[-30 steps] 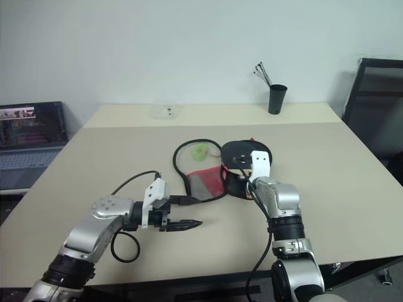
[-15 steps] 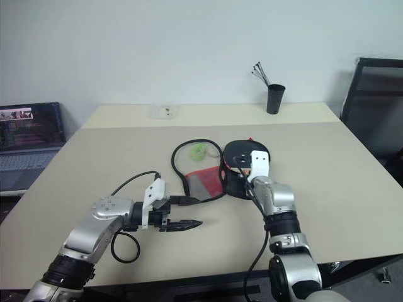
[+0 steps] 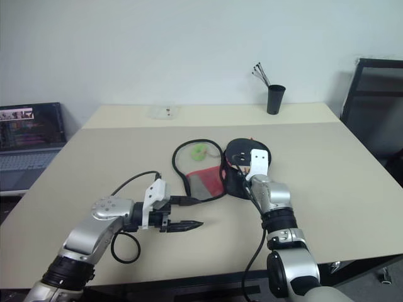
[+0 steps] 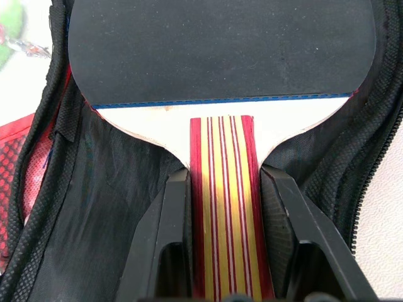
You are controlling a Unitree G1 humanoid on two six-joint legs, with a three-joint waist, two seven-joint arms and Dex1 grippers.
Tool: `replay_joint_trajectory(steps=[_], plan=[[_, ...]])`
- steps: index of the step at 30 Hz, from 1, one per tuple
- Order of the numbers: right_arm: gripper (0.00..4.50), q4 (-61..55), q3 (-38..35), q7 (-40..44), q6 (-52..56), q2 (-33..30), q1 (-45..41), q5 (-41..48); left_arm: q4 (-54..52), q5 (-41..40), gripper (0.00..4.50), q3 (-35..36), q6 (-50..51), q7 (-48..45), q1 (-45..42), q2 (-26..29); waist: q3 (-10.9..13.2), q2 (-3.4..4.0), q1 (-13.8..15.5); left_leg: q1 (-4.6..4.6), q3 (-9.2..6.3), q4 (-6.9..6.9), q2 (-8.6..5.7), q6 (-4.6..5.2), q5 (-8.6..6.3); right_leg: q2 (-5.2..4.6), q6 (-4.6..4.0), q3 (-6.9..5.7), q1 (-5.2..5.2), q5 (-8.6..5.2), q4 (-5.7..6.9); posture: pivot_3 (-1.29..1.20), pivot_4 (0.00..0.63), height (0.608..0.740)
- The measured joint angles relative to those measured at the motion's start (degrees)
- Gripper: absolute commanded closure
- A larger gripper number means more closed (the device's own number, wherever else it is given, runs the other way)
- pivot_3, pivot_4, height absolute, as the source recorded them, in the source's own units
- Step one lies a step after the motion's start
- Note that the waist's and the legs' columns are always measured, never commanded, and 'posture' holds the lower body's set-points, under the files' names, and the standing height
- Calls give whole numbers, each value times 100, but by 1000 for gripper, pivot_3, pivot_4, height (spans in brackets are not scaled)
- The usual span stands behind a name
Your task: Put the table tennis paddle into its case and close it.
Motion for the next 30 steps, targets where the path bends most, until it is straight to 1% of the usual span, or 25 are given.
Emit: replay_joint_trajectory(steps=[1, 3, 4, 5, 11, 12, 24, 27, 28, 30], plan=[[3397, 0, -9, -5, 0, 4, 0, 5, -3, 0, 1079, 0, 4, 0, 0, 0, 0, 0, 0, 0, 0, 0, 0, 0, 0, 0, 0, 0, 0, 0, 0, 0, 150, 740], [2684, -7, -30, -37, 0, 26, 0, 13, -3, 0, 1079, 0, 16, 2, 1, 0, 0, 0, 0, 1, 0, 0, 0, 0, 0, 0, 0, 0, 0, 0, 0, 0, 150, 740], [2529, -14, -37, -50, -2, 41, 0, 13, -3, 0, 1079, 0, 25, 2, 1, 0, 0, 0, 0, 1, 0, 0, 0, 0, 0, 0, 0, 0, 0, 0, 0, 0, 150, 740], [2202, -23, -41, -70, -1, 56, 1, 13, -3, 0, 1079, 0, 34, 4, 2, 0, 0, 0, 0, 1, 0, 0, 0, 0, 0, 0, 0, 0, 0, 0, 0, 0, 150, 740], [132, -156, -17, -96, 35, 125, 44, 12, -4, 1, 1079, 0, 44, 17, 5, 0, 0, 0, 0, 0, -1, 0, 1, 0, 0, -1, 0, 0, 0, 0, 0, 0, 150, 740], [40, -220, -8, -90, 56, 125, 76, 10, -4, 1, 1079, 0, 44, 20, 7, 0, 0, 0, 2, 0, -1, -1, 1, 0, 0, -1, 0, 0, 0, 0, 0, 0, 150, 740], [40, -910, 302, 118, 379, 68, 503, -70, -4, 4, 1079, 1, 44, 126, 30, 0, 0, 0, 4, 0, -2, -1, 1, 0, 0, -1, 0, 1, 0, 0, -1, 0, 150, 740], [665, -916, 395, 140, 358, 13, 540, -147, -3, 5, 1079, 1, 40, 126, 30, 0, 0, 0, 3, 1, -1, -1, 1, 0, 0, -1, 0, 0, 0, 0, -1, 0, 150, 740], [949, -915, 421, 146, 352, -14, 554, -192, -3, 5, 1079, 1, 40, 126, 30, 0, 0, 0, 4, 1, -1, -1, 0, 0, 0, -1, 0, 0, 1, 0, -1, 0, 150, 740], [1671, -918, 426, 152, 332, -36, 579, -235, -3, 6, 1079, 1, 36, 126, 30, 0, -1, 0, 4, 1, -1, -1, 0, 0, 0, -1, 1, 1, 1, 0, -1, 0, 150, 740]])
